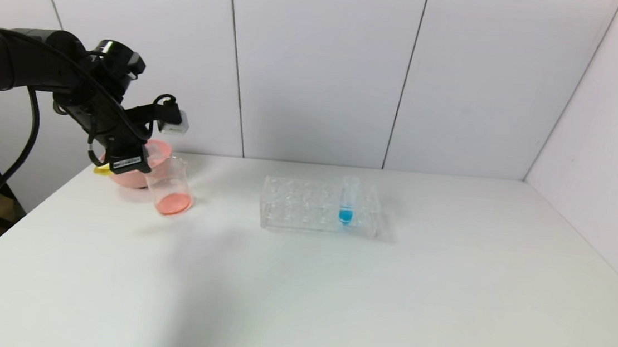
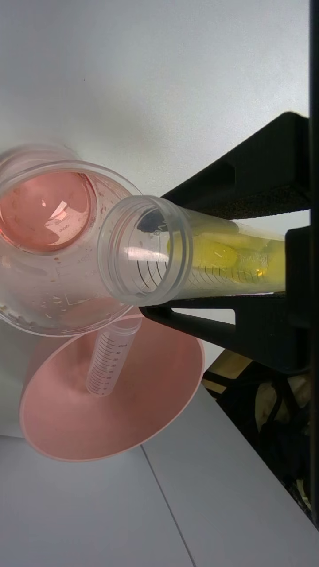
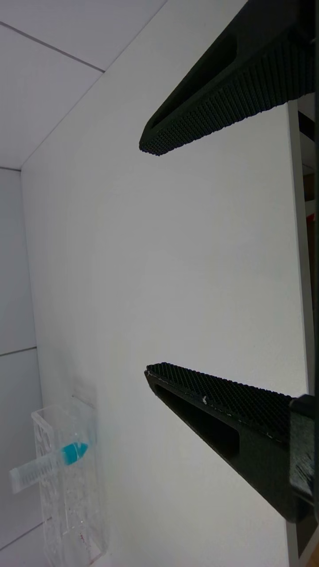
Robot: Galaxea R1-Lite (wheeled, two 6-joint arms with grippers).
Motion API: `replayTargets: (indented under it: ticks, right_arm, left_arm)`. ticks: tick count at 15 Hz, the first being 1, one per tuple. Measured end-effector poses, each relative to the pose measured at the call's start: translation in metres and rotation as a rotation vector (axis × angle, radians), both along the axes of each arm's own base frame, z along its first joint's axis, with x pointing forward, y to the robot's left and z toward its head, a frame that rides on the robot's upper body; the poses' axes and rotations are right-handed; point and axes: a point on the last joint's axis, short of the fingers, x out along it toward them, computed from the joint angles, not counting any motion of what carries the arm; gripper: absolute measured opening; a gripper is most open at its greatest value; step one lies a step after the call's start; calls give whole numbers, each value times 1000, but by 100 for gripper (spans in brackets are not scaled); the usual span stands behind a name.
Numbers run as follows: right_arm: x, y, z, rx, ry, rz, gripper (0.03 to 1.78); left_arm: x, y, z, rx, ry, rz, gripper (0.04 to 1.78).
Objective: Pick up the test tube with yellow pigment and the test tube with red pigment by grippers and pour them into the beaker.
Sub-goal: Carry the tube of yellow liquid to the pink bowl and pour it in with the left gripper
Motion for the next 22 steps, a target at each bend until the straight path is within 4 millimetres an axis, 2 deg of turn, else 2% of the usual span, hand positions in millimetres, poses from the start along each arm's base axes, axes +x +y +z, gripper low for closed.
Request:
replayTargets:
  ticks: [8,22]
  right_arm:
    - [0,0,0,0,0,0,171]
    - [0,0,0,0,0,0,171]
  left_arm:
    - [-2,-2,5,81,-16,35,48]
    - [0,-14,-2,234,11,90,48]
